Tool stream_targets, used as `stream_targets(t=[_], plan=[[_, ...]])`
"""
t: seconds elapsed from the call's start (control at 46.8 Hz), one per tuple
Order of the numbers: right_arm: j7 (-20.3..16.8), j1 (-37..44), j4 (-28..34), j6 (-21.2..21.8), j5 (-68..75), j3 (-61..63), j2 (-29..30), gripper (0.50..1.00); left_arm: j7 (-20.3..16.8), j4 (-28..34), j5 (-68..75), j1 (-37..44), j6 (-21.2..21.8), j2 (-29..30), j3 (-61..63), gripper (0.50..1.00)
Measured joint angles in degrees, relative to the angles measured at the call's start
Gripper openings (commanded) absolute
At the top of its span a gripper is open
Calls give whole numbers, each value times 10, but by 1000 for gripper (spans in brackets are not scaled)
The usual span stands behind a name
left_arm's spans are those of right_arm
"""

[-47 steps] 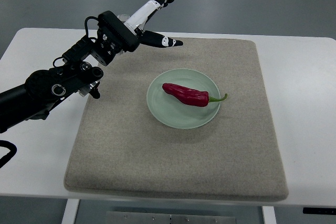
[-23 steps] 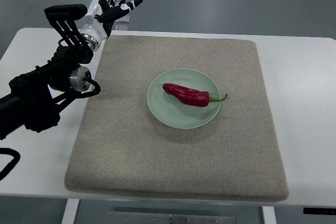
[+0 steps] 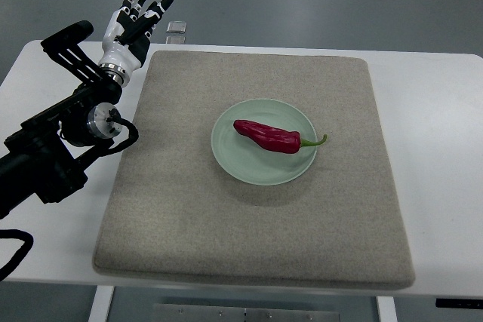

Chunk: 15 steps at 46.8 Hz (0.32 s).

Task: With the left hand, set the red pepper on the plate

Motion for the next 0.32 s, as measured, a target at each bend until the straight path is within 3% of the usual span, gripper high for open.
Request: stream_targets(t=[0.321], plan=[[0,0,4,5,-5,0,0,928,0,0,-1,-1,4,1,-2,999]])
